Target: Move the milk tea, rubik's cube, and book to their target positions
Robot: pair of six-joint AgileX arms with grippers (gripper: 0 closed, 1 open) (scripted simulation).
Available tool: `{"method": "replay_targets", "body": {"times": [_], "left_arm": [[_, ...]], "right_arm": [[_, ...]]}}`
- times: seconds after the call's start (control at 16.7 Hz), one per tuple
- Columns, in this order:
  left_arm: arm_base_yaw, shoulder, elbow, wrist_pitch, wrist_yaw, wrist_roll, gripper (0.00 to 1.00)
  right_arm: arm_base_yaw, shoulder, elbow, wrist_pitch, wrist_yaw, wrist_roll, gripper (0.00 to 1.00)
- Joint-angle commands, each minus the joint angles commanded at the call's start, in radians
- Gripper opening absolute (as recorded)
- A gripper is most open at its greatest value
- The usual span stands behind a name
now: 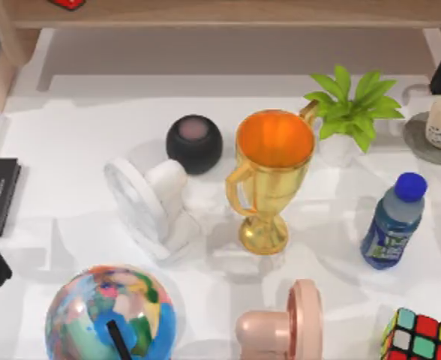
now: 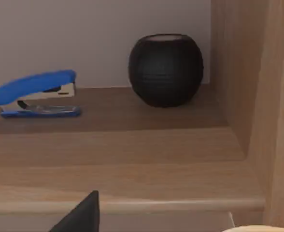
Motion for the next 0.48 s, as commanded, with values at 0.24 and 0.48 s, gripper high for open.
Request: {"method": "replay_targets", "body": {"times": [0.24,0.48], "left_arm": [[0.000,0.000,0.000,0.000,0.000,0.000,1.00],[0.000,0.000,0.000,0.000,0.000,0.000,1.00]], "right_arm": [[0.112,-0.126,0.103,-0.264,-0.012,0.123,1.00],[0.257,-0.248,0.212,-0.626,-0.029,0.289,1.00]]}}
